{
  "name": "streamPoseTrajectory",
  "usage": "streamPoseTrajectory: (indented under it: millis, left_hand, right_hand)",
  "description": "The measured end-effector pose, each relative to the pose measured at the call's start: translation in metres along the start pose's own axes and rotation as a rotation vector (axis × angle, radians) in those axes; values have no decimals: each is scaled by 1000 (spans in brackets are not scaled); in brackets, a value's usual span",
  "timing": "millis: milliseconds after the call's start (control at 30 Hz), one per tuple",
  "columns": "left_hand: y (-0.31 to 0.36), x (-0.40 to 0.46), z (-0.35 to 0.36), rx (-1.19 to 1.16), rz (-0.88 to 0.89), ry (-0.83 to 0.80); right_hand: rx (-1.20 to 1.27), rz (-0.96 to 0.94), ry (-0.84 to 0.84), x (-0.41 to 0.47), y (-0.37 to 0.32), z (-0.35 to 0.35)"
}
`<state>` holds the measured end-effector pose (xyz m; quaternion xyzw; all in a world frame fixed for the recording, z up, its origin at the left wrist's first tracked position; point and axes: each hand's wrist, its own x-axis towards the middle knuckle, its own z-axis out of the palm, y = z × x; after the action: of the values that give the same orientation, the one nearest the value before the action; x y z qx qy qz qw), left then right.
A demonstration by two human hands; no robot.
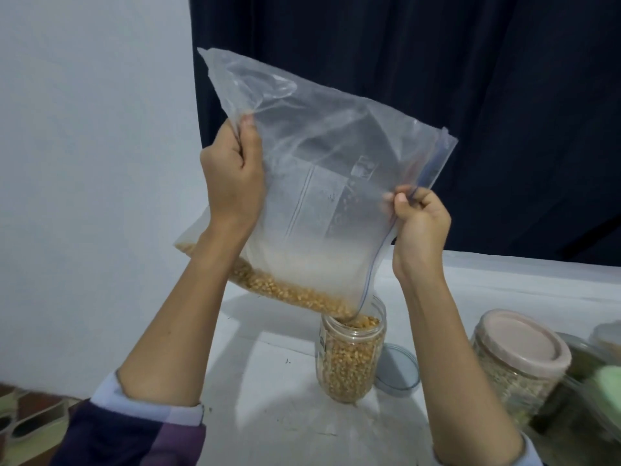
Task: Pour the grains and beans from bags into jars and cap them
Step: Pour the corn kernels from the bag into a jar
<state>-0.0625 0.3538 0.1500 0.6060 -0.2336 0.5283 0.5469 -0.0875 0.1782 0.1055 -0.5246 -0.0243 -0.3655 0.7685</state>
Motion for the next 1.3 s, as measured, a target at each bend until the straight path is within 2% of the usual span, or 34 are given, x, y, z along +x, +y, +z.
streamPoseTrajectory:
  millis: [133,233,333,433,567,1100,1200,1300]
  left_hand:
    - [1,0,1,18,2,4]
    - [2,2,1,22,17,1]
    - [4,4,0,37,21,17]
    - [3,5,-1,44,35,9]
    - [2,4,-2,61,24,-3]
    - [3,6,-8,93,-13,-28]
    - [4,6,-8,111,-16,-30]
    - [3,5,-8,102,-20,-38]
  right_hand:
    - [-13,15,-43,-1,0,1]
    - [-1,-2,-1,2,-1,0]
    - [-29,9,-64,2,-3,2]
    - [-12,5,-14,3,-3,3]
    - [-40,34,-84,2,-3,7]
    - [-64,54,-12,2,-1,9]
    - [-97,71,-55,1,0,10]
    - [-57,68,3,1,0,9]
